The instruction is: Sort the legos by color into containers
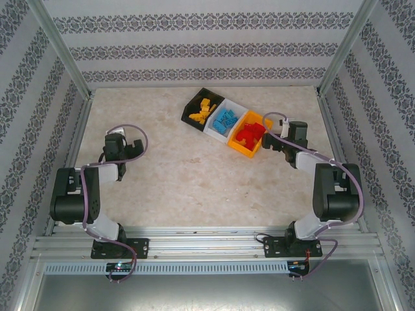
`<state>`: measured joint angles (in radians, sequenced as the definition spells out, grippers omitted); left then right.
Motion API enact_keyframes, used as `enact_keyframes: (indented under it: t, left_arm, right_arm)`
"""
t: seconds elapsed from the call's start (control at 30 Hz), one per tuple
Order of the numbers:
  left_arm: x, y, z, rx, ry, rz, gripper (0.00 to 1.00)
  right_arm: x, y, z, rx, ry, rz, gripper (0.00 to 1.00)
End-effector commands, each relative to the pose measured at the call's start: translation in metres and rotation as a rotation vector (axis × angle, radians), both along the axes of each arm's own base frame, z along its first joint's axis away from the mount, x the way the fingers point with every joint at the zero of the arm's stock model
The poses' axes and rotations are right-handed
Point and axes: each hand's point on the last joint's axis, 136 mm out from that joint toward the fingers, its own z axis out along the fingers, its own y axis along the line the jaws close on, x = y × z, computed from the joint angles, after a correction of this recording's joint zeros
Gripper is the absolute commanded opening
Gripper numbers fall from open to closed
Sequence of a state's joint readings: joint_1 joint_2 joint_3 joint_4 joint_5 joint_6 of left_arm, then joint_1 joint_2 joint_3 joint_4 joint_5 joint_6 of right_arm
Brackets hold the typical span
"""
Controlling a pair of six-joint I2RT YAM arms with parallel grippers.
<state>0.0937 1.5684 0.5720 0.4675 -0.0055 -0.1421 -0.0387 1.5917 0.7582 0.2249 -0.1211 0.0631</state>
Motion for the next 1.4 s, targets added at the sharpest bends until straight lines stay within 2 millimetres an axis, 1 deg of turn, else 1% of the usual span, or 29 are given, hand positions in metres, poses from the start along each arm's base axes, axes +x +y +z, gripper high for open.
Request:
enact_keyframes:
  t: [0.0,0.2,0.47,0.53,0.6,0.67,0.73,0.77,0.8,0.87,0.93,1.0,1.03,1.17,1.27,1.37]
  left_arm:
    - [0.007,-0.004,0.031,0.02,-0.144,-0.044,1.0]
    - [-0.006,-0.009,0.04,0.038,-0.244,-0.065,1.0]
    - [-0.006,-0.012,0.04,0.038,-0.246,-0.073,1.0]
    - [-0.011,-0.017,0.042,0.039,-0.284,-0.102,1.0]
    - [-0.018,-0.017,0.045,0.046,-0.334,-0.101,1.0]
    - [-0.024,-0.017,0.043,0.051,-0.363,-0.094,1.0]
    - [-0.026,-0.014,0.033,0.052,-0.383,-0.074,1.0]
    - [-0.024,-0.013,0.036,0.058,-0.417,-0.07,1.0]
    - [-0.024,-0.013,0.036,0.057,-0.407,-0.07,1.0]
    - [-0.022,-0.015,0.029,0.063,-0.324,-0.069,1.0]
    - [-0.012,-0.02,0.031,0.078,-0.342,-0.098,1.0]
    - [-0.009,-0.022,0.026,0.078,-0.279,-0.106,1.0]
    - [-0.006,-0.022,0.026,0.088,-0.277,-0.104,1.0]
    - [-0.005,-0.023,0.026,0.105,-0.274,-0.097,1.0]
    - [-0.005,-0.024,0.026,0.105,-0.272,-0.097,1.0]
    - [-0.005,-0.024,0.026,0.105,-0.27,-0.097,1.0]
  right_arm:
    - [0.01,0.007,0.007,-0.025,-0.024,0.038,0.98]
    - [0.013,0.011,0.007,-0.033,-0.038,0.065,0.98]
    - [0.012,0.015,0.009,-0.03,-0.054,0.086,0.98]
    - [0.01,0.018,0.012,-0.022,-0.076,0.105,0.98]
    - [0.008,0.021,0.015,-0.018,-0.098,0.121,0.98]
    - [0.005,0.023,0.017,-0.016,-0.117,0.134,0.98]
    - [0.003,0.025,0.018,-0.011,-0.126,0.143,0.98]
    - [0.002,0.024,0.017,-0.009,-0.124,0.145,0.98]
    - [0.002,0.025,0.018,-0.006,-0.128,0.148,0.98]
    - [0.002,0.025,0.018,-0.003,-0.127,0.151,0.98]
    - [0.002,0.026,0.018,-0.001,-0.13,0.157,0.98]
    - [0.0,0.025,0.02,-0.004,-0.144,0.15,0.98]
    - [-0.001,0.024,0.021,-0.009,-0.16,0.142,0.98]
    - [-0.013,0.012,0.029,-0.032,-0.26,0.073,0.98]
    - [-0.021,0.009,0.032,-0.042,-0.319,0.053,0.98]
    - [-0.025,0.008,0.029,-0.054,-0.356,0.038,0.98]
